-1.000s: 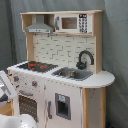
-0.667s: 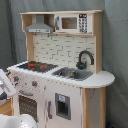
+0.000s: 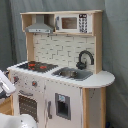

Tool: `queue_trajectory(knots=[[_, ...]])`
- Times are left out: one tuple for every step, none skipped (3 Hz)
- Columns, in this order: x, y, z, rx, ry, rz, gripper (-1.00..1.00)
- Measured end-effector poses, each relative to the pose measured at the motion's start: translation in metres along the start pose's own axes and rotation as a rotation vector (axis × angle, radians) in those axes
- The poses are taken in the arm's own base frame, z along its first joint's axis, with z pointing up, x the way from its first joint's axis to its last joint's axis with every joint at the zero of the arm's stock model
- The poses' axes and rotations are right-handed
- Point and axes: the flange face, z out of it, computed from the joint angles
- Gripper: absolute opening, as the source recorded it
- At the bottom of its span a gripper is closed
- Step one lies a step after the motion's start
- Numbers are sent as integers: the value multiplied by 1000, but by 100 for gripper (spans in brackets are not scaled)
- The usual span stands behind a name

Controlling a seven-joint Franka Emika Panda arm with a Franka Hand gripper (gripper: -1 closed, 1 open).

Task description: Play with the kitchen

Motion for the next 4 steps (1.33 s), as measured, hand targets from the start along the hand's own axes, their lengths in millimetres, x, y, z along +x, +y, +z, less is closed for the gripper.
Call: queue_trajectory(knots=[[1, 1, 0, 1, 2, -108, 100], [1, 2, 1, 0, 0, -213, 100], [-1, 1, 5, 4, -7, -334, 100], [-5, -2, 13, 15, -12, -442, 100]])
